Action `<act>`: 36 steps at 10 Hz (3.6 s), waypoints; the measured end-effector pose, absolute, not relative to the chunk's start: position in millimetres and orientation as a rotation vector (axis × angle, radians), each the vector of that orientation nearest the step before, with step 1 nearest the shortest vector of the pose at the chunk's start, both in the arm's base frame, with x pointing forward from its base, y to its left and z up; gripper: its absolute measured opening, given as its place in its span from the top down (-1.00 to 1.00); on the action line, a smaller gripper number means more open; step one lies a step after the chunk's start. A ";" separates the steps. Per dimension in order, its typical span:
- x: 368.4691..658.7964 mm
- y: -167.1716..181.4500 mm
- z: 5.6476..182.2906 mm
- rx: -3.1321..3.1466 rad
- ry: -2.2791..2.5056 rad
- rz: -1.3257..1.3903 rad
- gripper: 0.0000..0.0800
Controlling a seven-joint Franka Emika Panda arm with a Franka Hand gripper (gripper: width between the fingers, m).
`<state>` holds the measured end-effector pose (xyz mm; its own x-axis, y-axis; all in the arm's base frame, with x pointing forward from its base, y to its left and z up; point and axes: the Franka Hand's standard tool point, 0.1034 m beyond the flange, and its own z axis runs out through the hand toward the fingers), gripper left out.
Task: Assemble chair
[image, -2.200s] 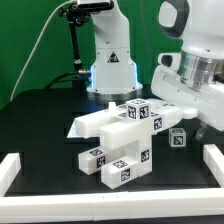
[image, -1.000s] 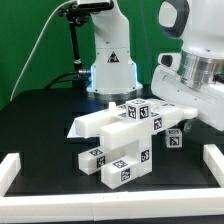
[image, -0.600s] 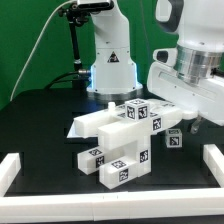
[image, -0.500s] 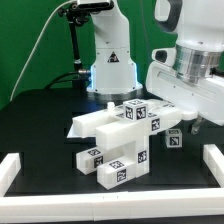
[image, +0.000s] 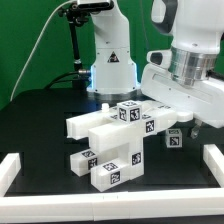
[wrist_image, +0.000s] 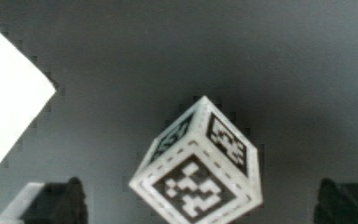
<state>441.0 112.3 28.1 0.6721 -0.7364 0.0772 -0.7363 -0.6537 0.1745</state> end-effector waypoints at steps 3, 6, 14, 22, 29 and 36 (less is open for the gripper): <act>437.7 113.8 24.2 2.693 -1.184 -0.005 -0.62; 434.6 116.8 18.9 2.691 -1.160 -0.007 -0.62; 434.4 116.8 18.7 2.691 -1.160 -0.007 0.99; 460.6 99.0 35.2 2.771 -1.037 0.007 -0.07; 453.3 100.6 21.1 2.774 -0.988 0.015 -0.62; 453.6 101.8 19.8 2.776 -0.978 0.020 0.29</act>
Offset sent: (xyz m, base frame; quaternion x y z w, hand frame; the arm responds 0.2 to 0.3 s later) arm 0.0001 0.0004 -0.0066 -0.0040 0.0148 -0.0003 0.9999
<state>453.6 101.8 19.8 0.7813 -0.6193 0.0780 -0.6219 -0.7619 0.1810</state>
